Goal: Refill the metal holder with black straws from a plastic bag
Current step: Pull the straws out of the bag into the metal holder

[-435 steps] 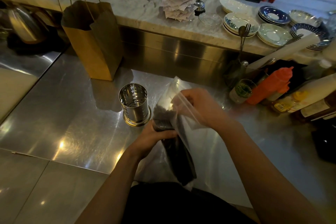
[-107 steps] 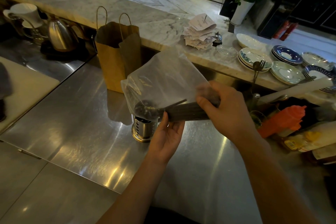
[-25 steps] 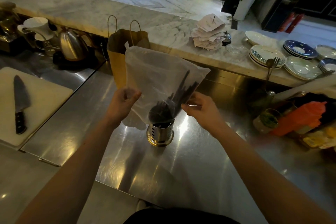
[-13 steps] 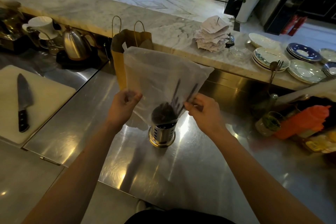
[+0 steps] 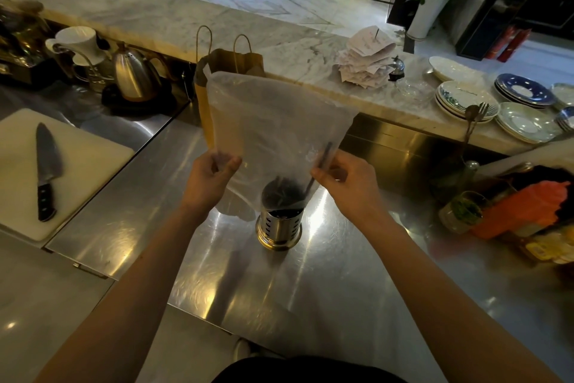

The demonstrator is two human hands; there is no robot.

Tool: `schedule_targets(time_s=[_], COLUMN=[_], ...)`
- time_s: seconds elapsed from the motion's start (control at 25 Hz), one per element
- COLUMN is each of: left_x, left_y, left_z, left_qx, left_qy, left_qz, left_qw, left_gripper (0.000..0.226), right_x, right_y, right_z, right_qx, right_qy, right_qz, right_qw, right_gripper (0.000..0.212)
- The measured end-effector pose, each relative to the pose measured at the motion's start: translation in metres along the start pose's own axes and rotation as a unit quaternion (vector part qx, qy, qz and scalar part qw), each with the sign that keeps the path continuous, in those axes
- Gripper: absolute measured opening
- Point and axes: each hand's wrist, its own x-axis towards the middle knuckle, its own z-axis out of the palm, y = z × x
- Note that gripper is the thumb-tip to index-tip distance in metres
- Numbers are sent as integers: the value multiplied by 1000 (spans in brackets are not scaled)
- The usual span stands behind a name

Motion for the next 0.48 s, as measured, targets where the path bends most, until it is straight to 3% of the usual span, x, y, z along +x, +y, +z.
schedule_targets(time_s=[0.48], left_x=[-5], left_y=[8], left_z=[2], left_qx=[-2], left_qy=[20], left_qz=[28], left_qw=[999], left_gripper=[9], right_x=[-3], right_y=[-1], right_z=[-3], right_qx=[-70], right_qy=[35], right_qz=[-55], right_qw=[995], right_gripper=[23])
